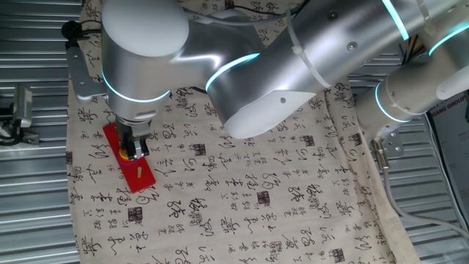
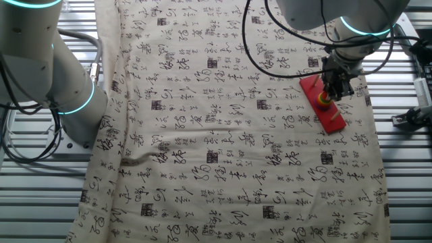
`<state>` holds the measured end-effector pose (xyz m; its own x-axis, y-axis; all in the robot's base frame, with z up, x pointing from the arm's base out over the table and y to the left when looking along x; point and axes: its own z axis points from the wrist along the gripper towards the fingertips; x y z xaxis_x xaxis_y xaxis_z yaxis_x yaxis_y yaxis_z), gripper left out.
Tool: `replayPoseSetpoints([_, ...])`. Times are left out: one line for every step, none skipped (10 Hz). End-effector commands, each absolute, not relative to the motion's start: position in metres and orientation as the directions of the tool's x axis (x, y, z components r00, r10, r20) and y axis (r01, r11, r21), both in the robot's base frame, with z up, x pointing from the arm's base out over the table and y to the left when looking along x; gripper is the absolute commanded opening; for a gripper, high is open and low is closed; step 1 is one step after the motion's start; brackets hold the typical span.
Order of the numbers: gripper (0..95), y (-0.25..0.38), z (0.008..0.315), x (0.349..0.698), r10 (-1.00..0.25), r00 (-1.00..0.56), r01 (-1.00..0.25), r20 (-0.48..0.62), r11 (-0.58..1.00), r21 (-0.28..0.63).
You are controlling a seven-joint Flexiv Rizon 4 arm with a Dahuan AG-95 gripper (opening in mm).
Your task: Take out one Hanoi block and throw it aside
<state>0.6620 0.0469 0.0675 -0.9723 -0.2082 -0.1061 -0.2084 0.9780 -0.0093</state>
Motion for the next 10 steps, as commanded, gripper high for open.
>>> replayPoseSetpoints([0.0,0.0467,0.0684,0.6619,-0.209,-0.972,-0.209,-0.105,0.978,-0.01])
replayPoseSetpoints([0.0,0.0468,0.0691,0.662,-0.21,-0.972,-0.21,-0.105,0.978,-0.009])
replayPoseSetpoints([0.0,0.0467,0.0699,0.6622,-0.21,-0.972,-0.21,-0.105,0.978,-0.01])
replayPoseSetpoints([0.0,0.0467,0.0709,0.6623,-0.21,-0.972,-0.21,-0.105,0.978,-0.01])
replayPoseSetpoints([0.0,0.0467,0.0719,0.6625,-0.209,-0.972,-0.21,-0.104,0.978,-0.01])
replayPoseSetpoints([0.0,0.0467,0.0728,0.6626,-0.21,-0.972,-0.211,-0.104,0.978,-0.009])
replayPoseSetpoints([0.0,0.0467,0.0737,0.6627,-0.21,-0.972,-0.211,-0.105,0.978,-0.009])
replayPoseSetpoints([0.0,0.0467,0.0746,0.6628,-0.21,-0.972,-0.21,-0.104,0.978,-0.009])
replayPoseSetpoints([0.0,0.0467,0.0753,0.6629,-0.21,-0.972,-0.21,-0.104,0.978,-0.009])
replayPoseSetpoints([0.0,0.0467,0.0761,0.663,-0.209,-0.972,-0.209,-0.104,0.978,-0.009])
